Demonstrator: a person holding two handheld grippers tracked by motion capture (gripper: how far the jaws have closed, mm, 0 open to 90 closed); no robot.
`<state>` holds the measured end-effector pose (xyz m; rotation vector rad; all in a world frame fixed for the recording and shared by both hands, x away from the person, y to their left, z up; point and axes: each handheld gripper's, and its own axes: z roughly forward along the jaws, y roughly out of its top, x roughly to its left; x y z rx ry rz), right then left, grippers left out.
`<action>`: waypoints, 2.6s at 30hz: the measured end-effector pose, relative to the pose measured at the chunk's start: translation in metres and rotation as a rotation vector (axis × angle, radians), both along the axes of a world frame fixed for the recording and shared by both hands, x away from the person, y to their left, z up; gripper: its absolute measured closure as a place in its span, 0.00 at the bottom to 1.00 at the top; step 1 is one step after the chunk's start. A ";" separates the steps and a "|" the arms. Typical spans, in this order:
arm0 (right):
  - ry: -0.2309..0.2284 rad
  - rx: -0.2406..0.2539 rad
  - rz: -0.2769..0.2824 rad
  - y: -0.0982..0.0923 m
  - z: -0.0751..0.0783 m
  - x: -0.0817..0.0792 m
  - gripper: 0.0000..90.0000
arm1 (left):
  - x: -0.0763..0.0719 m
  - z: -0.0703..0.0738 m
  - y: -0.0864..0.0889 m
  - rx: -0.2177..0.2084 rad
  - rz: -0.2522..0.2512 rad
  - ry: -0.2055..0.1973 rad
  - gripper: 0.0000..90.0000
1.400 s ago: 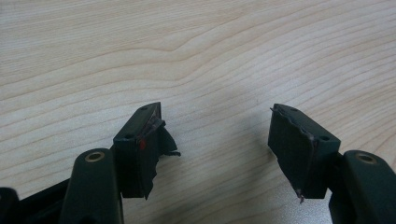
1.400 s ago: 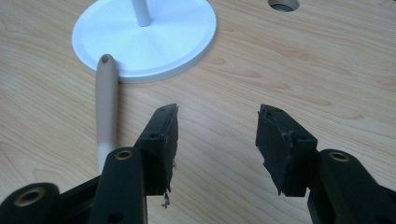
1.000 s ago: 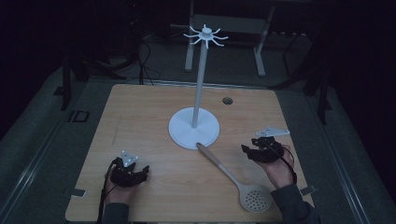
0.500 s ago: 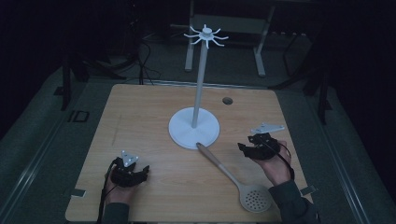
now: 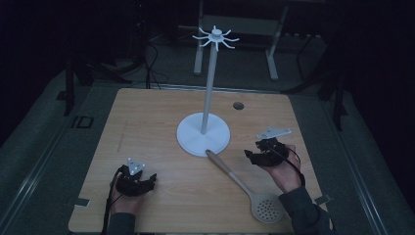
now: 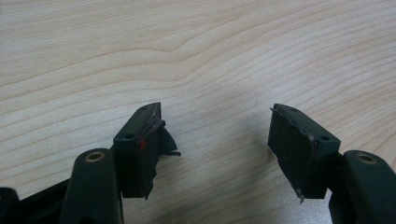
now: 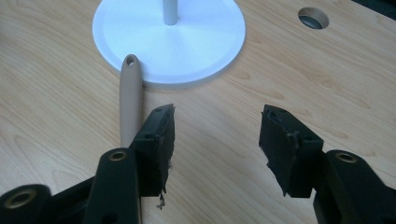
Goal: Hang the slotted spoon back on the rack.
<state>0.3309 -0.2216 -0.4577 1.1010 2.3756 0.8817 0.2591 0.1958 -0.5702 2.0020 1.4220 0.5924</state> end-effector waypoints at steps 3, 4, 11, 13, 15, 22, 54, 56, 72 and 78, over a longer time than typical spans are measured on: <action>0.003 -0.006 0.006 0.003 0.000 0.000 0.50 | 0.000 0.000 0.000 -0.001 0.002 0.000 0.40; 0.003 -0.006 0.006 0.003 0.000 0.000 0.50 | 0.000 0.000 0.000 -0.001 0.002 0.000 0.40; 0.019 -0.036 0.027 0.011 -0.002 0.003 0.48 | 0.000 0.000 0.000 -0.004 0.002 -0.004 0.40; 0.022 -0.037 0.027 0.012 -0.002 0.003 0.48 | 0.000 0.000 0.000 -0.004 0.002 -0.004 0.40; 0.028 -0.043 0.033 0.015 -0.003 0.003 0.48 | 0.000 0.000 0.000 -0.002 0.002 -0.003 0.40; 0.050 -0.065 0.063 0.024 -0.006 0.005 0.46 | 0.000 0.000 0.000 -0.002 0.002 -0.003 0.40; 0.132 -0.166 0.121 0.056 -0.037 0.010 0.45 | 0.000 0.000 0.000 -0.003 0.002 -0.002 0.40; 0.139 -0.169 0.122 0.057 -0.041 0.010 0.45 | 0.000 0.001 0.000 -0.004 0.002 -0.003 0.40; 0.215 -0.195 0.163 0.068 -0.063 0.009 0.52 | 0.000 0.001 0.000 -0.006 0.002 -0.003 0.40; 0.248 -0.208 0.178 0.073 -0.070 0.009 0.59 | 0.000 0.001 0.001 -0.007 0.002 -0.004 0.40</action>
